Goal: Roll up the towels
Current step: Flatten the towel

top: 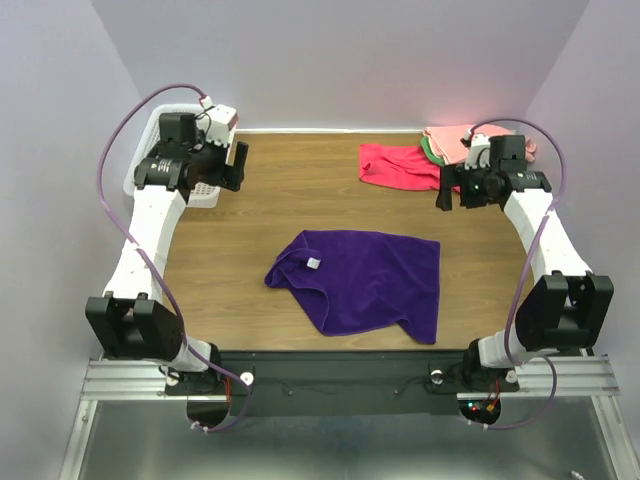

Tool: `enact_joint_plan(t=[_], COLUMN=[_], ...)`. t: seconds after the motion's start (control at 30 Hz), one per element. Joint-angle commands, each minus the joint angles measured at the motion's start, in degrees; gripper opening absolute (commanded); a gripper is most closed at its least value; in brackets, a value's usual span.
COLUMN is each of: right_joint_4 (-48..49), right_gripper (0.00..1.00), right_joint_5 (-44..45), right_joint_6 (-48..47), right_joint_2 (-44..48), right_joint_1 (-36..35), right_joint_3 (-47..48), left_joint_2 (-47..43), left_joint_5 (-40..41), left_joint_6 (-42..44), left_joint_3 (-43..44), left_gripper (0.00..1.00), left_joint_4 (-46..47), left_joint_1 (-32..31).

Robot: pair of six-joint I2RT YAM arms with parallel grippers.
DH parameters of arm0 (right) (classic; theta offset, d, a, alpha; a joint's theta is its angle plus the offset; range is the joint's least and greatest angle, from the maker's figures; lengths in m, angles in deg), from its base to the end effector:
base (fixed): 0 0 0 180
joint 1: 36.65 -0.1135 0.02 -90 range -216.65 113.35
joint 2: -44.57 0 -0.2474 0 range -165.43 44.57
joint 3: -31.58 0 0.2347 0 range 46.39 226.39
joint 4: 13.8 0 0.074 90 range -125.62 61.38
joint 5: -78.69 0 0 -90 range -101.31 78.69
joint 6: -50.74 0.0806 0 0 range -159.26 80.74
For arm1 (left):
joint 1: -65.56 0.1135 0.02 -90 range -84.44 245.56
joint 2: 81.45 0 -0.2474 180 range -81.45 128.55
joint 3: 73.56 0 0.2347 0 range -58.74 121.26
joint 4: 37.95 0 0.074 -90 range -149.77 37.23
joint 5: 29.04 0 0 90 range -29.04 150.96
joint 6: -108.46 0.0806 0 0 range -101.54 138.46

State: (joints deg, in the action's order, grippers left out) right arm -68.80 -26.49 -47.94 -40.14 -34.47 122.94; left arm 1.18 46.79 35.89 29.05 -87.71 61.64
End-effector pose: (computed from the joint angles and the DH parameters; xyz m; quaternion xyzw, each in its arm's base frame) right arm 0.3317 0.0085 0.2736 -0.0994 0.9223 0.0896 0.3625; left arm 0.3387 -0.0430 0.3635 0.2198 0.8321 -0.0474 0.5069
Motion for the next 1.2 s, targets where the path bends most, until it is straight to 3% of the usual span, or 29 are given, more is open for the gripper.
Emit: enact_joint_plan(t=[0.0,0.23,0.37,0.53,0.7,0.93,0.97,1.07,1.1,1.17], right_joint_4=[-2.1,-6.2,-6.5,-6.6,-6.7,-6.6,-6.5,-6.5,-6.5,-6.6], right_gripper=[1.00,1.00,1.00,0.94,0.82,0.69,0.67,0.51,0.39,0.22], right_joint_5=[-1.0,-1.0,-0.9,-1.3,-6.3,-10.1,-10.0,-10.1,-10.1,-9.7], right_joint_6=[-1.9,-2.4,-2.0,-1.4,-0.8,-1.1,-1.2,-1.9,-2.1,-2.3], right_joint_2=[-0.5,-6.6,-10.6,-15.7,-20.2,-23.0,-23.1,-24.0,-24.1,-23.8], right_joint_1=[0.2,0.2,0.2,0.2,0.2,0.2,0.2,0.2,0.2,0.2], right_joint_3=[-1.0,-1.7,-2.7,-3.0,-3.5,-5.9,-6.2,-6.7,-6.8,-6.8], left_joint_2=[-1.0,8.7,18.8,25.3,26.4,26.2,25.5,24.0,23.6,22.3], left_joint_5=[1.0,-2.3,-5.5,-9.9,-9.6,-6.7,-6.7,-3.7,-1.8,-0.2], left_joint_6=[4.0,10.0,10.4,10.0,9.3,8.9,8.9,8.2,8.1,7.4], left_joint_3=[1.7,5.3,8.9,9.8,2.5,-2.4,-2.8,-5.3,-6.2,-6.8], left_gripper=[0.99,0.99,0.99,0.99,0.97,0.82,0.76,0.59,0.46,0.35], left_joint_4=[1.7,-5.0,-8.0,-9.5,-7.5,-8.0,-8.0,-6.9,-6.3,-5.6], left_joint_1=[-5.0,-21.4,-26.8,-30.8,-33.6,-34.0,-33.9,-33.9,-33.7,-32.7])
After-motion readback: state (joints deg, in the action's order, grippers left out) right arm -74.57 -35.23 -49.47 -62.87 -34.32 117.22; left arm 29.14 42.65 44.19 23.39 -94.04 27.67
